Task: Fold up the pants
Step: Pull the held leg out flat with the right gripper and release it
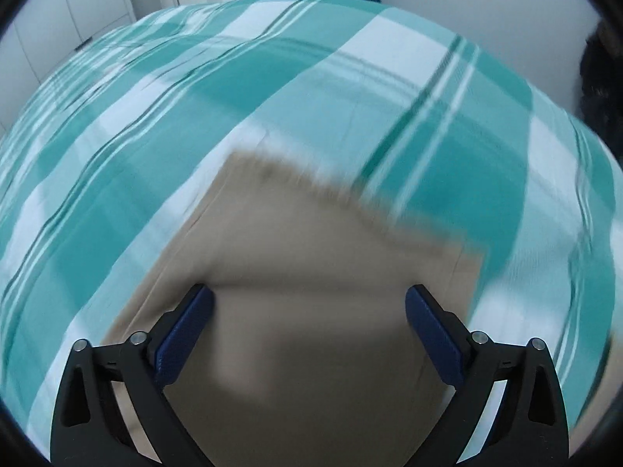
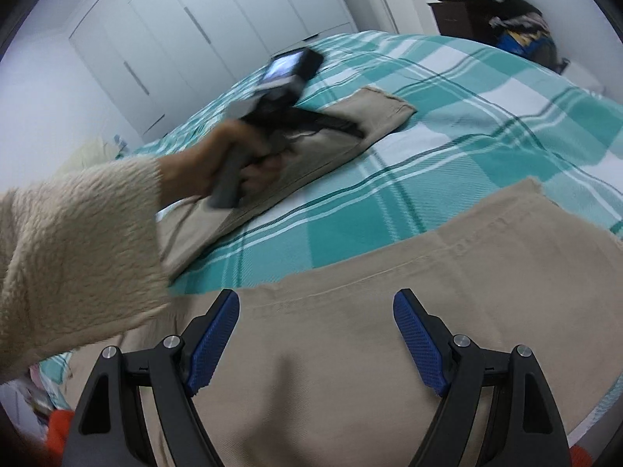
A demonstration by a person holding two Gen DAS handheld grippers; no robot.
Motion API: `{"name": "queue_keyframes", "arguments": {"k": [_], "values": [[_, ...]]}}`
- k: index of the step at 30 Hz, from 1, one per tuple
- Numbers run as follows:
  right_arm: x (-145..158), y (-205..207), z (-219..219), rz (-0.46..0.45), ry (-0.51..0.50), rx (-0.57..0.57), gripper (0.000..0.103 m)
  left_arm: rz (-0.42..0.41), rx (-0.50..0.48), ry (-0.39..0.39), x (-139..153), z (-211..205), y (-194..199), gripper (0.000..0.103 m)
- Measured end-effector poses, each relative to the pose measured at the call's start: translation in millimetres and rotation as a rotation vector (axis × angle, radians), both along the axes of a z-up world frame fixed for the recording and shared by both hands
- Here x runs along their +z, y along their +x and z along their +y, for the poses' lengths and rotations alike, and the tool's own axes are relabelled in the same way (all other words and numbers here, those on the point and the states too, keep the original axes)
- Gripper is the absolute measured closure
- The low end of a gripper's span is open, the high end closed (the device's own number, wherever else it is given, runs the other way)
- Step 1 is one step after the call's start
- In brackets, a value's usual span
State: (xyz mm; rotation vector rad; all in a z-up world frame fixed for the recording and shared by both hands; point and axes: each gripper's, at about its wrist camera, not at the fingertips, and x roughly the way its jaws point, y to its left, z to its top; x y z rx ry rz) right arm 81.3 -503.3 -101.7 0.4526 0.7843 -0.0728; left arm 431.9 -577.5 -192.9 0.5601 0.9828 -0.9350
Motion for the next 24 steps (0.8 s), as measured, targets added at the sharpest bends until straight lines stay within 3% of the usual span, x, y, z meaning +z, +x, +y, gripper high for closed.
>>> {"name": "queue_keyframes", "arguments": {"k": [4, 8, 12, 15, 17, 21, 24], "values": [[0.8, -1.9, -8.8, 0.006, 0.012, -0.020, 0.022, -0.031, 0.038, -0.009, 6.8, 5.7, -6.3, 0.005], [4.0, -7.3, -18.4, 0.001, 0.003, -0.064, 0.022, -0.006, 0.064, -0.064, 47.1, 76.1, -44.6, 0.006], [-1.6, -9.1, -35.6, 0.047, -0.004, -0.154, 0.022, 0.047, 0.004, -0.087, 75.9, 168.2, -138.5, 0.005], [-8.4, -6.4, -36.2, 0.105, -0.054, -0.176, 0.022, 0.049, 0.030, 0.022, 51.6, 247.2, -206.6, 0.005], [-14.0, -2.4, -30.0, 0.147, -0.119, -0.166, 0.022, 0.055, 0.090, 0.116, 30.4, 297.8, -231.0, 0.005], [-25.4, 0.7, -20.7, 0.185, -0.213, -0.159, 0.021, 0.157, 0.414, 0.096, 27.2, 432.0, -250.2, 0.001], [-28.4, -1.1, -16.0, 0.191, -0.244, -0.175, 0.021, 0.109, 0.593, 0.181, 28.6, 512.6, -258.4, 0.001]]}}
